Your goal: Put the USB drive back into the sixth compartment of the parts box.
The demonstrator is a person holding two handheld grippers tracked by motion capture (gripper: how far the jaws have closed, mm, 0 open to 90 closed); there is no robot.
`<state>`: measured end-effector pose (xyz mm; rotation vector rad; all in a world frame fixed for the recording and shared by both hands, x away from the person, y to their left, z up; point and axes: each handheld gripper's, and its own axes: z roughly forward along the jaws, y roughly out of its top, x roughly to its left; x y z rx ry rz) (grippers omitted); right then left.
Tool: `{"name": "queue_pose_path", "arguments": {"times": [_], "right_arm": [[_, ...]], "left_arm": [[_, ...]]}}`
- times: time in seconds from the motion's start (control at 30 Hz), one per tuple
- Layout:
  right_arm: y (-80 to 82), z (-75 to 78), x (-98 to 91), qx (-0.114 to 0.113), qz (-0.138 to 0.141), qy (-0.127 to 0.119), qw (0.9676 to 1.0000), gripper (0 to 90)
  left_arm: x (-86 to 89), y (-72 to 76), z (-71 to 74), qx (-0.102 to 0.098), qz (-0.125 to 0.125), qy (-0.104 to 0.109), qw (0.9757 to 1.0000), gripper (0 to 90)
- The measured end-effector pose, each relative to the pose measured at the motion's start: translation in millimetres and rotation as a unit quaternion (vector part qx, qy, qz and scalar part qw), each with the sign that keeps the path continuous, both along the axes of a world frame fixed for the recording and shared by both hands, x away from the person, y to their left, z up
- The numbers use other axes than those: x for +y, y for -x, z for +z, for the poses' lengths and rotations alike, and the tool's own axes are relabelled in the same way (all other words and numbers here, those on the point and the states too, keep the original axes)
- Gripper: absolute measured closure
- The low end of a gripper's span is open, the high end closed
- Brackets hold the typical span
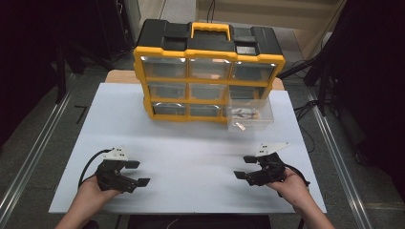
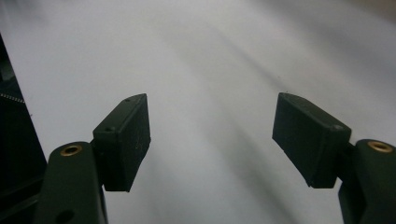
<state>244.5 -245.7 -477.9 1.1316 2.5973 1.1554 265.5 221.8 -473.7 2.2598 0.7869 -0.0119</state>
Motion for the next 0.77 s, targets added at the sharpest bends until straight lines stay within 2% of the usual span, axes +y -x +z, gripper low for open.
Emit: {"name": "queue_pose_path", "arguments": {"times": [0.77], "right_arm": [[8.2, -10.6, -18.7, -0.005, -0.022, 0.015, 0.9996, 25.9]], "left_arm": [[0.0, 0.0, 0.0, 0.0, -0.001, 0.001, 1.0, 21.4]]}}
